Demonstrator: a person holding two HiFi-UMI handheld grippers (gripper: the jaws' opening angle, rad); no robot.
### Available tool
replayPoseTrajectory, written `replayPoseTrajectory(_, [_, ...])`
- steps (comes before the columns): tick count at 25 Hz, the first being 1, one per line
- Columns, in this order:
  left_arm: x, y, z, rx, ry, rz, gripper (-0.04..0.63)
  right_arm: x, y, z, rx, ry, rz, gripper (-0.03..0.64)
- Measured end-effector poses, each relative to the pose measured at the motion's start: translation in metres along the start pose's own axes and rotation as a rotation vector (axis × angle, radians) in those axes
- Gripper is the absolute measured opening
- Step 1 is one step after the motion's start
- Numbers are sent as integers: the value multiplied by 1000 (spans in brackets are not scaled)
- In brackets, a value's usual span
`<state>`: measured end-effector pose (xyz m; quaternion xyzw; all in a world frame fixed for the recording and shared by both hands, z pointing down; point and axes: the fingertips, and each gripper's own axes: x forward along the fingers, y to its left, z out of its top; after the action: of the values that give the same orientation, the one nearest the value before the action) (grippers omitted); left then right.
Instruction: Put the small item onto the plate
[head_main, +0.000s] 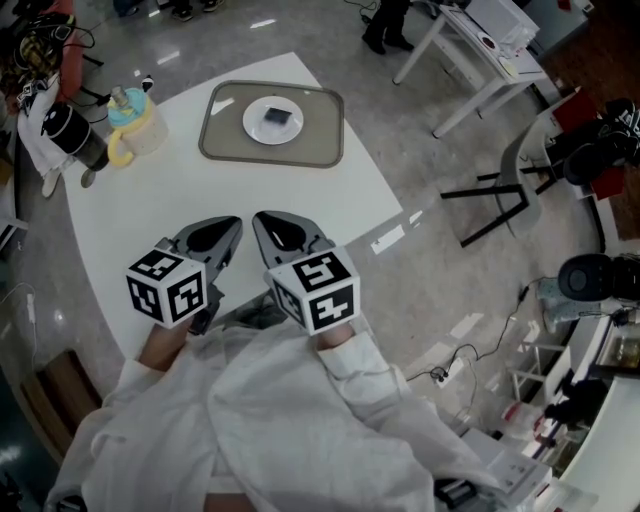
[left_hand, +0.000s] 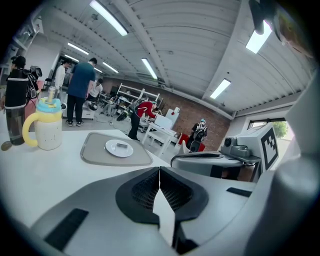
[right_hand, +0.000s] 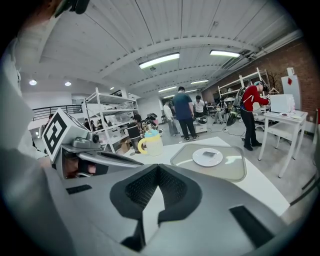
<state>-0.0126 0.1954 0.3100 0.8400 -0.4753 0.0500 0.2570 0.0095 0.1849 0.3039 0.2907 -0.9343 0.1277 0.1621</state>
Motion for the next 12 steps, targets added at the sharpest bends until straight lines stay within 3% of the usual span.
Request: replayPoseTrajectory(12, [0, 0, 4, -5, -11, -4, 12, 2, -1, 2, -5, -1, 10, 15])
